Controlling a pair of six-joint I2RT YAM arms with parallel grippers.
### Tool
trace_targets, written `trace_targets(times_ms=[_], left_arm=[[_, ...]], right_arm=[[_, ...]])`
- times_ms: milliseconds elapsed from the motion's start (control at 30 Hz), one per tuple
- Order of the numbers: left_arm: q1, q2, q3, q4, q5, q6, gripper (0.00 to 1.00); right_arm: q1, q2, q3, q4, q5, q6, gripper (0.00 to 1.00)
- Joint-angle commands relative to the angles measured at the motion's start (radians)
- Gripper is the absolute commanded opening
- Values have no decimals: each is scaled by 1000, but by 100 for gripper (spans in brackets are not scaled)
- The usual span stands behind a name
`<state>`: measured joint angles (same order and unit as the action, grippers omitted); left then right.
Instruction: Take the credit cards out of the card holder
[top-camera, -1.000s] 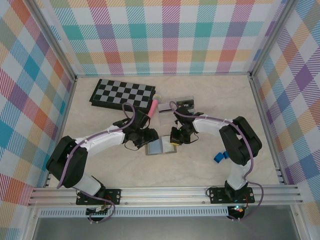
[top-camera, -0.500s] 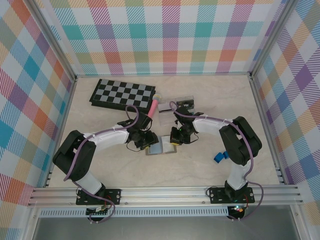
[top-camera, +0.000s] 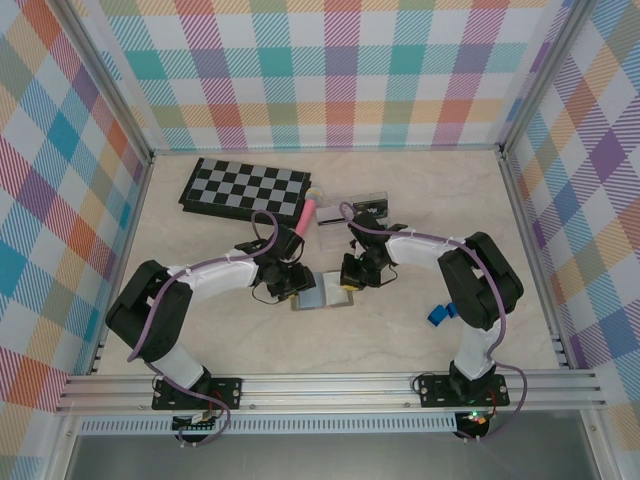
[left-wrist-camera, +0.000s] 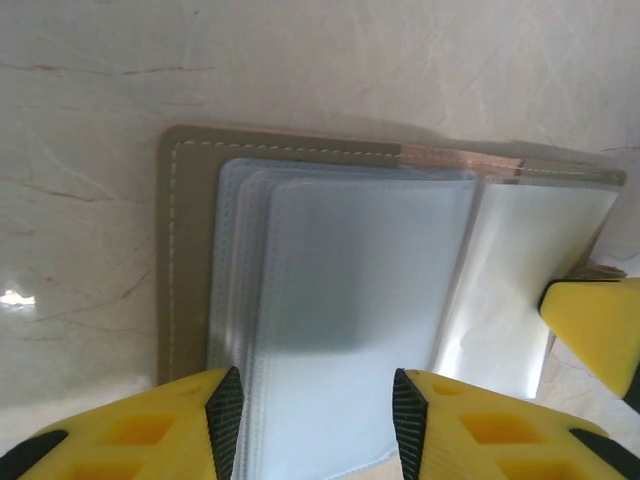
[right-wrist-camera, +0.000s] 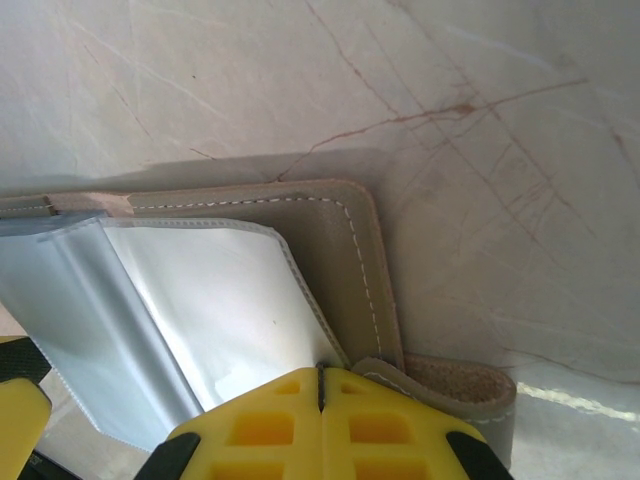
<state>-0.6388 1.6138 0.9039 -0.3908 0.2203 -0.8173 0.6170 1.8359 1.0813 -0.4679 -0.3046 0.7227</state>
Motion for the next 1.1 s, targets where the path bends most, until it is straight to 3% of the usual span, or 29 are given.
trace_targets(times_ms=[0, 1067], left_arm=[[5, -3, -5, -19, -7, 16, 45], [6, -12, 14, 5, 46, 50, 23]], right_arm=[[3, 34, 2, -37, 15, 9, 1], [3, 45, 6, -40, 14, 9, 1]])
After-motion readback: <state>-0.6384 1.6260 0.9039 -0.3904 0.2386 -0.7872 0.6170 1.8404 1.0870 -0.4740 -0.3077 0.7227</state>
